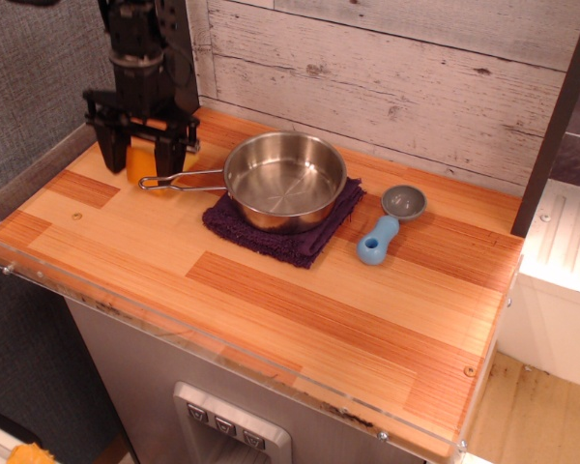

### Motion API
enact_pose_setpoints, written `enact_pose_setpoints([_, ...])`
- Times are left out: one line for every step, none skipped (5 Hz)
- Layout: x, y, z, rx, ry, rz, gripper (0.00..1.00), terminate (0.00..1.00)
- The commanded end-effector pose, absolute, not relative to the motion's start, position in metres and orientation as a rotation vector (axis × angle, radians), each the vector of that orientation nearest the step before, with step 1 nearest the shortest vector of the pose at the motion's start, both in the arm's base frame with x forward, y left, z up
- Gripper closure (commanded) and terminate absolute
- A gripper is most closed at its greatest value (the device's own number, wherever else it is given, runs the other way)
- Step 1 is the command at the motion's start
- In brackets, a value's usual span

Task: Put yellow toy on the vessel

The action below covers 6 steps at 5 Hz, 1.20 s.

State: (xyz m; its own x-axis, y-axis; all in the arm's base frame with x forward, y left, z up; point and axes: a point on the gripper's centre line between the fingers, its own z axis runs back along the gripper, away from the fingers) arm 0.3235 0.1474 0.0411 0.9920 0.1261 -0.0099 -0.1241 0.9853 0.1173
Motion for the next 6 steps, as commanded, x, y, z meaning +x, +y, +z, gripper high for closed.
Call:
enact_pose_setpoints([0.318,0.106,0.130,0.173,-0.209,0.080,1.00,0.00])
enact_pose_setpoints([0.320,0.065,0.132,0.100,-0.231,-0.025,1.00,0.00])
enact_pose_setpoints([0.321,0.033,0.119,0.074,-0.194,-0.102,1.00,0.00])
enact_pose_setpoints([0.325,0.017,0.095,0.053,-0.133,-0.128,1.00,0.00])
enact_pose_setpoints([0.329,0.019,0.084,0.048,-0.099,-0.114,1.00,0.00])
enact_pose_setpoints([0.328,0.025,0.079,0.050,-0.085,-0.091,1.00,0.00])
